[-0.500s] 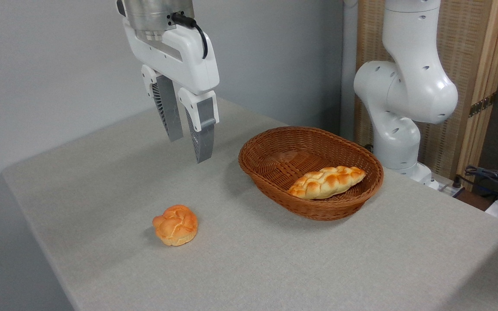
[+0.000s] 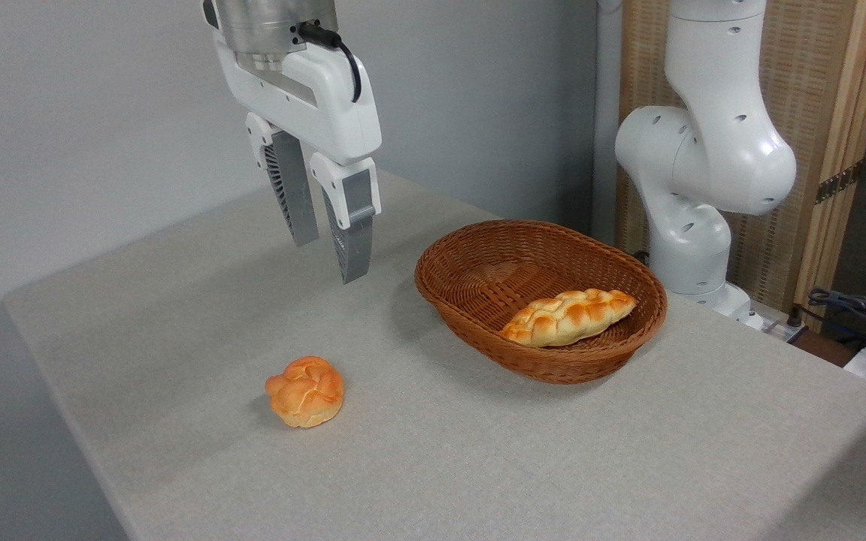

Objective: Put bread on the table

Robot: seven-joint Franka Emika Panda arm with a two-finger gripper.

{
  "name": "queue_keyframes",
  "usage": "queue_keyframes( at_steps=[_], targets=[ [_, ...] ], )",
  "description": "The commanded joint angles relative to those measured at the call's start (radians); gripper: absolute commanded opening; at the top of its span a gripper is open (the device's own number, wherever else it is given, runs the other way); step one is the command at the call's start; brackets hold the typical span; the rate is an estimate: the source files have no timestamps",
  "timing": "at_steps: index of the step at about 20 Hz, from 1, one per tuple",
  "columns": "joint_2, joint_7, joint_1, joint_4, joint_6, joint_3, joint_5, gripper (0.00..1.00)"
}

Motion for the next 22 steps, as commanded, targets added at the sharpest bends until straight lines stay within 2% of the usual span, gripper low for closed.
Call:
queue_keyframes(
  at_steps=[1, 5, 8, 10, 12, 14, 18, 21, 22],
  targets=[
    [0.008, 0.015, 0.007, 0.015, -0.007, 0.001, -0.024, 1.0],
    [-0.008, 0.016, 0.004, -0.02, -0.001, -0.003, -0.018, 1.0],
    [-0.071, 0.021, -0.001, -0.095, 0.007, -0.003, -0.015, 1.0],
    [-0.198, 0.022, -0.05, -0.27, 0.087, 0.006, -0.008, 1.0],
    [-0.341, 0.022, -0.106, -0.462, 0.163, 0.049, 0.007, 1.0],
    [-0.408, 0.024, -0.159, -0.572, 0.168, 0.072, 0.037, 1.0],
    [-0.435, 0.022, -0.216, -0.714, 0.165, 0.072, 0.081, 1.0],
    [-0.435, 0.022, -0.217, -0.751, 0.117, 0.064, 0.085, 1.0],
    [-0.435, 0.024, -0.217, -0.773, 0.114, 0.064, 0.103, 1.0]
  ],
)
